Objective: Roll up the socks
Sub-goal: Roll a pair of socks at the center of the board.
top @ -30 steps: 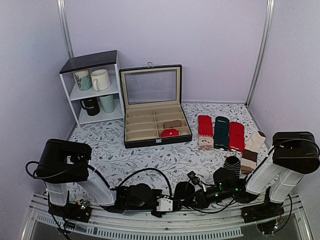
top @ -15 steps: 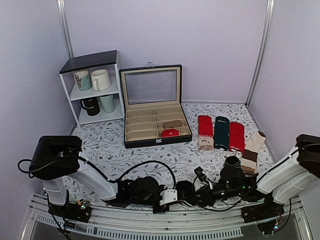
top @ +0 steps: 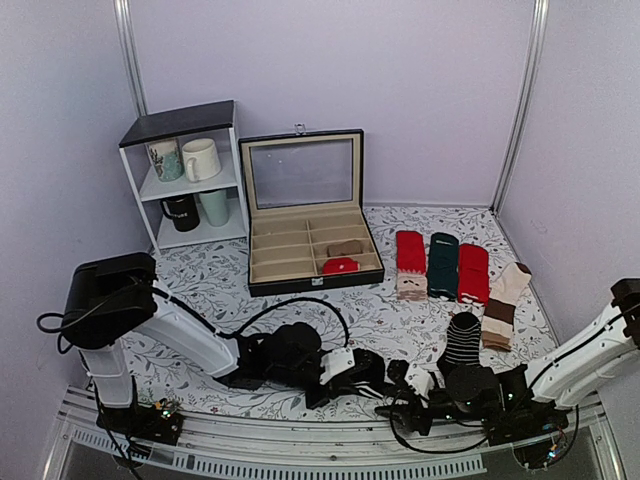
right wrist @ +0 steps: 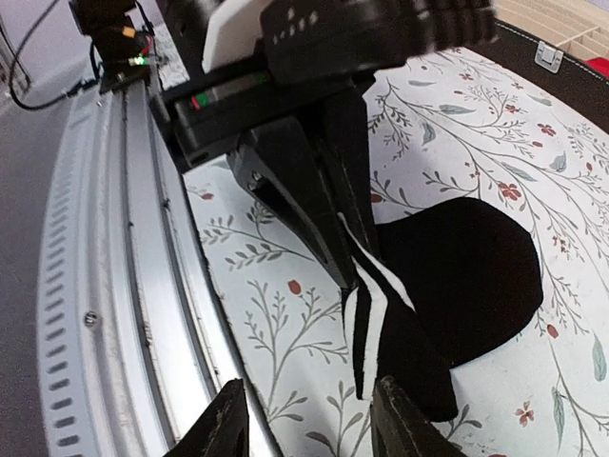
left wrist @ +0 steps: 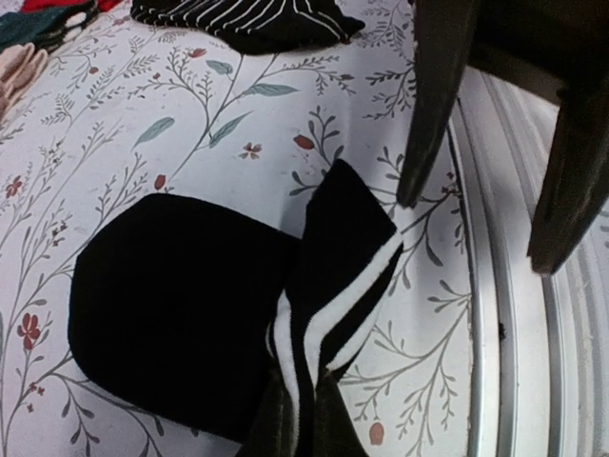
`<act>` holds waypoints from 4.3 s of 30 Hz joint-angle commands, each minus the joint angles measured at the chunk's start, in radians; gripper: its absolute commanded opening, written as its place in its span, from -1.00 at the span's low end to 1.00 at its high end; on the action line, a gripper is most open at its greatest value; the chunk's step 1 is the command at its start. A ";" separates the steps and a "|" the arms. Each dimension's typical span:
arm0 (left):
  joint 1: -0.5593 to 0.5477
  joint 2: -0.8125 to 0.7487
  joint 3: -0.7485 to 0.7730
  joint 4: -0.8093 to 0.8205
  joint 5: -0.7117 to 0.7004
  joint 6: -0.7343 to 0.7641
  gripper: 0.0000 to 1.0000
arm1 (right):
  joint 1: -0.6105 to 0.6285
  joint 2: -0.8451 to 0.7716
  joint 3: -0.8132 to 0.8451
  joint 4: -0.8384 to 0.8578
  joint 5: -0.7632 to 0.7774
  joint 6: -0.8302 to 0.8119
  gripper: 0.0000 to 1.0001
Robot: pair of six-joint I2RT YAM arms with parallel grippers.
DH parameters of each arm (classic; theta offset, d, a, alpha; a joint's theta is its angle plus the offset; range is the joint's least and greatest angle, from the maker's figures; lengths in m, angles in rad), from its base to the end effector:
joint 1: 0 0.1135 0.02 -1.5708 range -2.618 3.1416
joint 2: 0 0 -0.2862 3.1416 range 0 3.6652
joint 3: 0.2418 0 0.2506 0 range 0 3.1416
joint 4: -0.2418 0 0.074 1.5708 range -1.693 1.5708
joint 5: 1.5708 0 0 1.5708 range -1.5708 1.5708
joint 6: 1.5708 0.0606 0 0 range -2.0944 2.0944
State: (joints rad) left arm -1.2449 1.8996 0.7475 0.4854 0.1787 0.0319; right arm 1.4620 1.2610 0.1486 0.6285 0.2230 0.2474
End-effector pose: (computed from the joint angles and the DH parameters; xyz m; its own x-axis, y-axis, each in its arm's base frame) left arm 0.1086 -0.3551 0.1038 -0.1667 0.5914 -0.7890 0.9828 0.1639 -0.0848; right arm 0.0363 0.2093 0.1325 -0.2812 -0.3748 -0.8834 -0.9070 0.4046 0.1170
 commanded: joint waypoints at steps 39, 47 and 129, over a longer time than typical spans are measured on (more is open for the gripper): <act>0.016 0.161 -0.036 -0.135 0.097 -0.036 -1.00 | -0.009 0.386 0.057 0.060 0.067 0.114 -0.74; 0.016 0.080 -0.085 -0.075 -0.003 -0.023 -0.32 | -0.014 0.357 0.087 -0.088 -0.072 0.235 -0.83; 0.048 0.099 -0.123 -0.068 0.190 -0.021 -1.00 | -0.104 0.304 0.122 0.134 -0.164 -0.236 -0.21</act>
State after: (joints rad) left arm -1.2076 1.9171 0.6678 0.6441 0.4011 0.0254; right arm 1.3540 1.5181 0.2527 0.7479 0.0910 0.0204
